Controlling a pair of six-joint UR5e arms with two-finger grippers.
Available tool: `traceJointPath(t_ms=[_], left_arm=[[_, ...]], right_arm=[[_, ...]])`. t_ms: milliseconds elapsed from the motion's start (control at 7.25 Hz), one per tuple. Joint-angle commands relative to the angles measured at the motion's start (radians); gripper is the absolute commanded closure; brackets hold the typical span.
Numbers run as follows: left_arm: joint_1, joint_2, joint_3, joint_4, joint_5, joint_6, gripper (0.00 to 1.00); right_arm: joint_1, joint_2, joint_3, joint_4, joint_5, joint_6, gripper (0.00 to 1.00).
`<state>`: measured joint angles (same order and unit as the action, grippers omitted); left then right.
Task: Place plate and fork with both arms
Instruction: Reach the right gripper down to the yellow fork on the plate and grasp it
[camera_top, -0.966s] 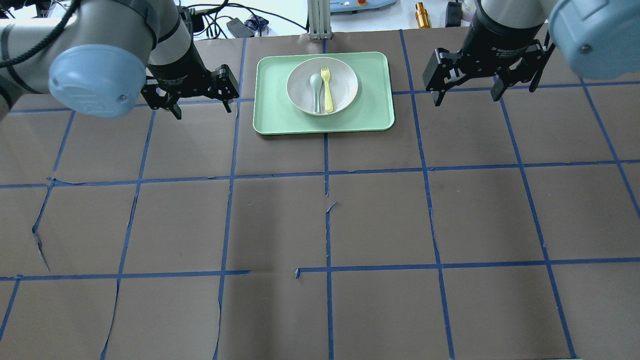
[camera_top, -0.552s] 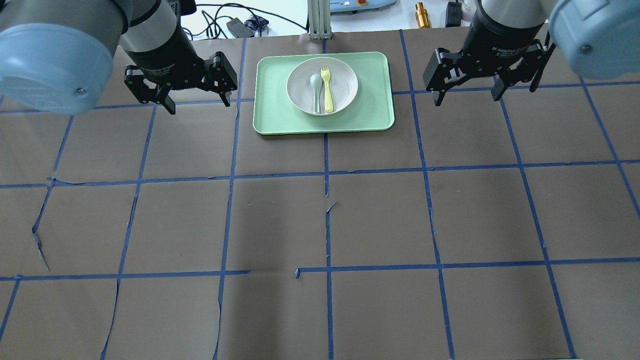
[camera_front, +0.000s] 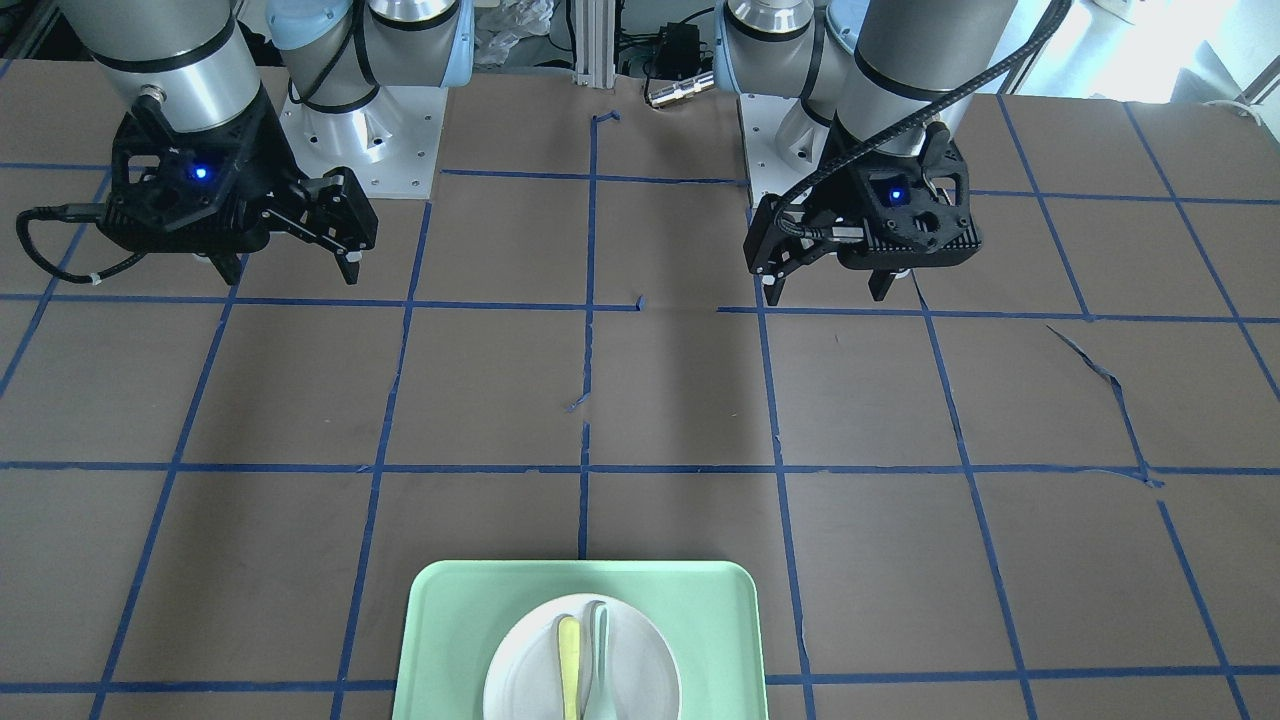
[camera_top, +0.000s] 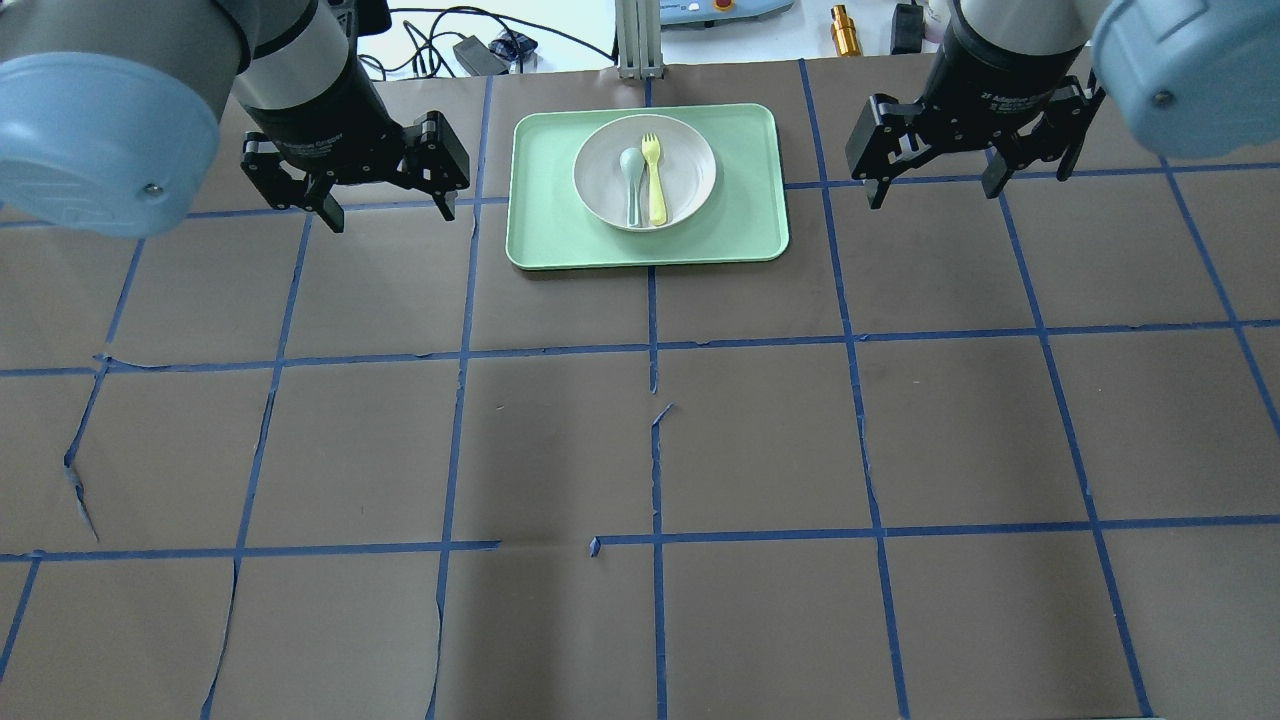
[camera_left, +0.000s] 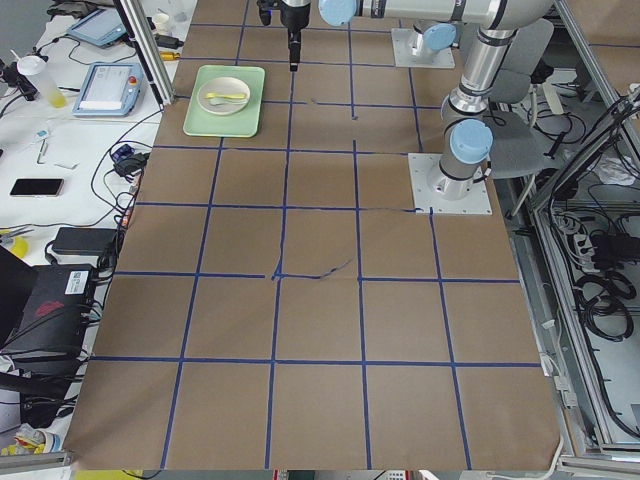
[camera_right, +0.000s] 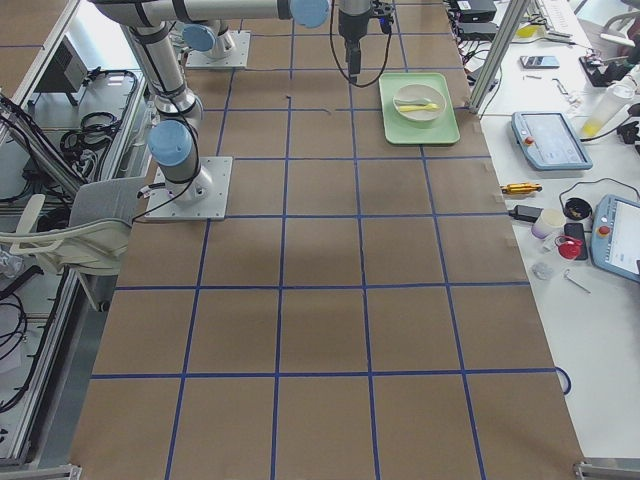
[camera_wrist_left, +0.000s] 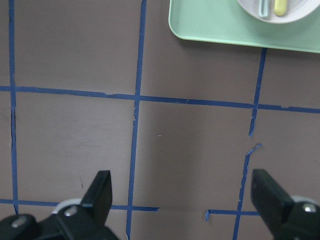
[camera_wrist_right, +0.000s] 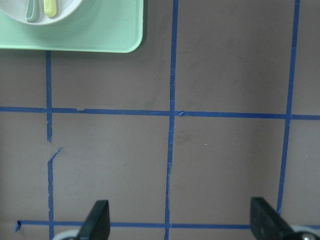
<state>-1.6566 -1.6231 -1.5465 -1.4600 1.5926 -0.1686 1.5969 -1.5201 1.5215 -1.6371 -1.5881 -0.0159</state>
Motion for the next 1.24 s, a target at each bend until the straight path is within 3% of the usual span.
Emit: traceJointPath(t_ms=[0,138,552,690,966,1103], left_arm=[[0.000,0.000,-0.001,0.000,0.009,0.001,0.00],[0.000,0.002,-0.001,-0.002,0.009,0.001,0.00],[0.000,-0.001,-0.003,0.003,0.006,-0.011,0.00],[0.000,-0.001,-0.003,0.001,0.006,-0.011,0.00],[0.000,0.000,-0.003,0.001,0.006,-0.012,0.00],[0.000,0.000,-0.003,0.001,0.006,-0.012,0.00]], right_arm=[[0.038,0.110,-0.024,-0.113,-0.018,-0.006,0.00],[0.081,0.220,-0.087,-0.136,-0.016,-0.004,0.00],[0.217,0.670,-0.491,-0.147,0.002,0.201,0.00],[0.247,0.795,-0.591,-0.202,0.004,0.276,0.00],[0.249,0.874,-0.609,-0.306,0.004,0.287,0.10],[0.252,0.886,-0.607,-0.308,0.011,0.286,0.20]])
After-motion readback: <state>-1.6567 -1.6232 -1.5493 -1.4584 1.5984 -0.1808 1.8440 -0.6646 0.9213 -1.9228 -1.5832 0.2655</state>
